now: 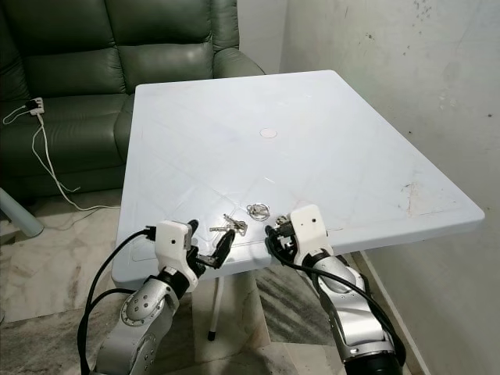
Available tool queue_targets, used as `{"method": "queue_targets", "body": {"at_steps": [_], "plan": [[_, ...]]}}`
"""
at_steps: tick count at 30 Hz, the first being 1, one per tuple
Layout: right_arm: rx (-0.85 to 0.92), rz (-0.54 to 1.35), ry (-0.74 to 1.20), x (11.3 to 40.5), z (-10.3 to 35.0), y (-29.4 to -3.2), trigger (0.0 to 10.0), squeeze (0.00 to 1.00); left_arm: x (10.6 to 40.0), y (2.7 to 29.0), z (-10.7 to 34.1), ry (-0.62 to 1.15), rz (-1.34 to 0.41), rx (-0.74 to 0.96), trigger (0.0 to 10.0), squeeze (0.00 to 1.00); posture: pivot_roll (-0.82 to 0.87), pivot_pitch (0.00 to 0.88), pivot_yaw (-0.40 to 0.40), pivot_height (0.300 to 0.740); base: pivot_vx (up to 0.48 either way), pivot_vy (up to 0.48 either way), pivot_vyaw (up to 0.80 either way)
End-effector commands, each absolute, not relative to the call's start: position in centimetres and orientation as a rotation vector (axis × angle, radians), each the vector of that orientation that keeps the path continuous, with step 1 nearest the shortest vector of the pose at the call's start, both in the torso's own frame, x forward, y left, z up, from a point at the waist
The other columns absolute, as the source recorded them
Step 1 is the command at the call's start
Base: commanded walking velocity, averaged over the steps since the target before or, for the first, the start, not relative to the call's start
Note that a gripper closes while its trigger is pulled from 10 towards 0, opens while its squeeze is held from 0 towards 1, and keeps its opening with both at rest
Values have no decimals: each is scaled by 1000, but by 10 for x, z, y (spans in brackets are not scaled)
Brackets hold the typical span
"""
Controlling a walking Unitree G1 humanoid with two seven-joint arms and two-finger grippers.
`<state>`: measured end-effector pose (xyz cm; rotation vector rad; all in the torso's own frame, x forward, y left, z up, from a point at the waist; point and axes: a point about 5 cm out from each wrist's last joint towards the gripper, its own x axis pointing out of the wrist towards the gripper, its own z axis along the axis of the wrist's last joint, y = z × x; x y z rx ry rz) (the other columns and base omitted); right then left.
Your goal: Hang keys on a hook
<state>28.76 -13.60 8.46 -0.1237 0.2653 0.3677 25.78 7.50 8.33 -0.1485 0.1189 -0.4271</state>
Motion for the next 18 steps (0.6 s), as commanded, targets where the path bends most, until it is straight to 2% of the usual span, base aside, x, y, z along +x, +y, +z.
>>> {"method": "queue_targets", "body": {"at_steps": [1,2,3,5,6,8,9,10,18], "plan": [[-132,375,267,287,86,-133,7725,0,257,67,89,103,-430,-172,10000,0,-59,36,-49,740,0,0,0],[-130,374,268,287,86,-133,5765,0,257,67,90,104,-430,-172,10000,0,-59,36,-49,740,0,0,0],[-118,376,263,287,86,-132,2706,0,258,67,90,104,-429,-172,10000,0,-59,36,-49,740,0,0,0],[-116,370,264,287,87,-131,2588,0,258,67,90,104,-427,-172,10000,0,-57,37,-52,740,0,0,0],[-107,367,257,287,88,-131,0,0,258,67,90,104,-425,-173,10000,0,-57,38,-54,740,0,0,0],[-103,373,264,286,88,-130,0,0,258,67,90,104,-423,-174,10000,0,-57,38,-54,740,0,0,0],[-109,373,275,287,87,-130,6941,0,258,67,90,104,-423,-174,10000,0,-57,38,-54,740,0,0,0],[-120,366,298,288,84,-129,10000,0,258,67,90,104,-420,-175,10000,0,-57,39,-55,740,0,0,0],[-101,345,294,292,84,-125,10000,0,258,66,90,105,-414,-175,10000,0,-54,41,-55,740,0,0,0]]}}
